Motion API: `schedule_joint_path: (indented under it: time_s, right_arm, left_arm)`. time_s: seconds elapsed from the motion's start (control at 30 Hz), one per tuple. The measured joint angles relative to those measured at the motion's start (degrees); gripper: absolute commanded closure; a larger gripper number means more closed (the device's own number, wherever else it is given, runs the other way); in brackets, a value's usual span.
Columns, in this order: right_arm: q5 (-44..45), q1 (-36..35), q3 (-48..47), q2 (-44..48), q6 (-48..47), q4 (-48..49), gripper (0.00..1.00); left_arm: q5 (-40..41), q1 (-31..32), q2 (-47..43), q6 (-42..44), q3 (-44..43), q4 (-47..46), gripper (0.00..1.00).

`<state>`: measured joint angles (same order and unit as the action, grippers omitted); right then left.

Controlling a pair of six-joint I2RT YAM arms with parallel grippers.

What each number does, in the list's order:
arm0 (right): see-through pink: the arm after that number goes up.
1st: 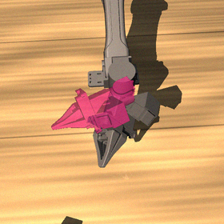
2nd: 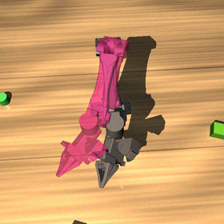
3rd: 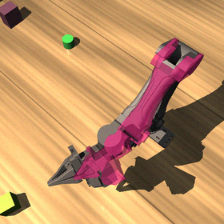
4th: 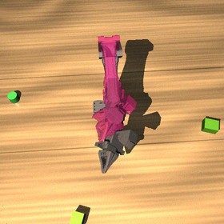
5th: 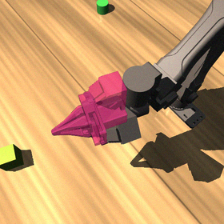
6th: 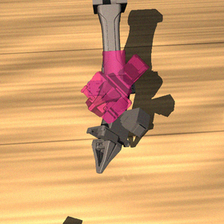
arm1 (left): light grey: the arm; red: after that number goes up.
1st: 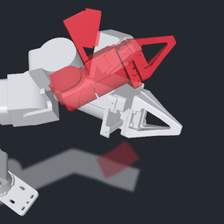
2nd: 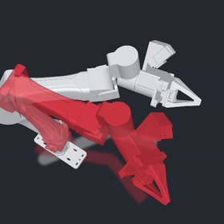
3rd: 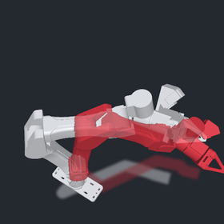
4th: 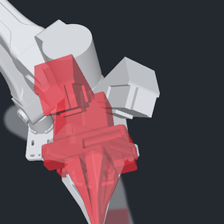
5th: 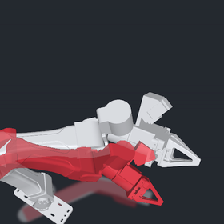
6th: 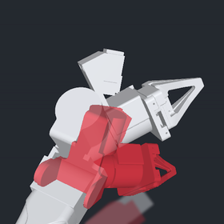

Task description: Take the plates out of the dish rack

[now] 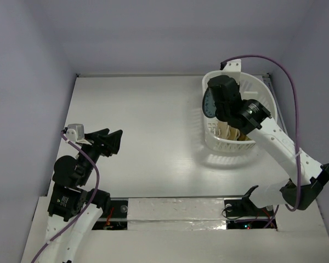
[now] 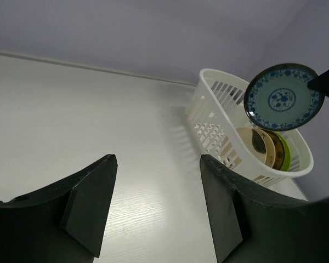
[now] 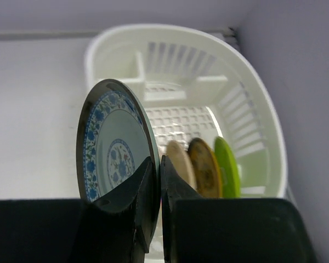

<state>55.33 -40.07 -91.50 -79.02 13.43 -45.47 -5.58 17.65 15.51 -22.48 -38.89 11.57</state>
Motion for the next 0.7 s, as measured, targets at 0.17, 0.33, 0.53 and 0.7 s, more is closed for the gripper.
schedule_joint_path:
  time_s: [0.17, 0.33, 0.53, 0.7]
  right_arm:
    - [-9.2, -4.2, 0.6, 0.6, 0.9, 8.1, 1.00]
    - [-21.9, -7.5, 1.4, -8.8, 4.4, 19.3, 1.00]
    - [-30.1, -10.3, -0.4, -27.4, 8.9, 26.9, 1.00]
    - [-31.8, -10.4, -0.4, -36.4, 12.2, 28.5, 1.00]
  left_arm:
    - [0.4, 0.0, 0.0, -0.1, 0.0, 0.1, 0.41]
    - [1.4, 0.0, 0.0, -0.2, 0.0, 0.4, 0.42]
    - [2.1, 0.0, 0.0, -0.2, 0.0, 0.7, 0.42]
    - [2.5, 0.0, 0.0, -0.2, 0.0, 0.8, 0.42]
